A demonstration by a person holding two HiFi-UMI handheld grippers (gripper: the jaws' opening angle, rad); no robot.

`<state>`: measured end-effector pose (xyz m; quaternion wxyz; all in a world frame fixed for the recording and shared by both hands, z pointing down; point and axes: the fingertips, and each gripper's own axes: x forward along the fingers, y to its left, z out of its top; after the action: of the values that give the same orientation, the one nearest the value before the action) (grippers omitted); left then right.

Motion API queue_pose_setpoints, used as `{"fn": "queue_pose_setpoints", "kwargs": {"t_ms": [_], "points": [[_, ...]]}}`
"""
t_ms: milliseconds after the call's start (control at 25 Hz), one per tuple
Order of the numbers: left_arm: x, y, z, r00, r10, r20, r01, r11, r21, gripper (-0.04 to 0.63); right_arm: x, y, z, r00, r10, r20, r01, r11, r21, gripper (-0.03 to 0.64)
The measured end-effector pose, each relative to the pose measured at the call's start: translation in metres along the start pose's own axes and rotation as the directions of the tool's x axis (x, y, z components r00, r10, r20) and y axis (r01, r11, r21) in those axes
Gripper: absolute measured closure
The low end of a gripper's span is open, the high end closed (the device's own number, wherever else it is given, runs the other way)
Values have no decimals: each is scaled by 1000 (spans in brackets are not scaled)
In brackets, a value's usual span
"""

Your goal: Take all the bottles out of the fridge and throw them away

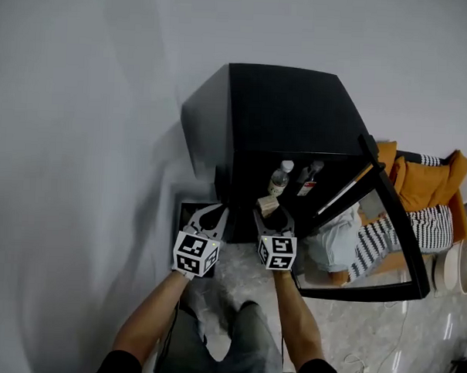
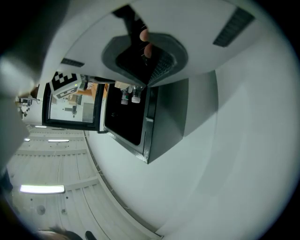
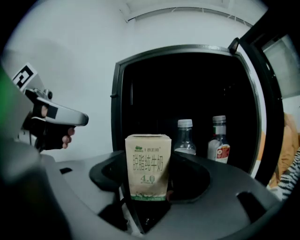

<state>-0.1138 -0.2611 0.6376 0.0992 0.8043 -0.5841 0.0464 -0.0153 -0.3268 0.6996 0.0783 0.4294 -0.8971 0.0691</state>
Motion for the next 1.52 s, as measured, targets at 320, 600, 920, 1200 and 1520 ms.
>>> {"fn": "queue_pose_setpoints", "kwargs": {"t_ms": [320,600,920,1200,1520], "points": [[-41,-29,112,1000,-23,-8,23,1000,19,594,-88,27,113,999,13,-30,-13,1000,12,347],[-67,-45,185,999,-28,16,28,999,15,594,-124,38,215,1000,23,6,-22,999,-30,347],[-89,-27,209,998,35,53,-35,999,3,594,-116,68,254,995,96,30,-94,994,-61,347],[-137,26,207,979,195,58,-195,981,-19,594,-84,143,262,963,269,35,-265,960,-88,347],[-203,76,196,930,364,54,-361,931,-55,594,-62,228,258,898,440,18,-436,894,-108,347]]}}
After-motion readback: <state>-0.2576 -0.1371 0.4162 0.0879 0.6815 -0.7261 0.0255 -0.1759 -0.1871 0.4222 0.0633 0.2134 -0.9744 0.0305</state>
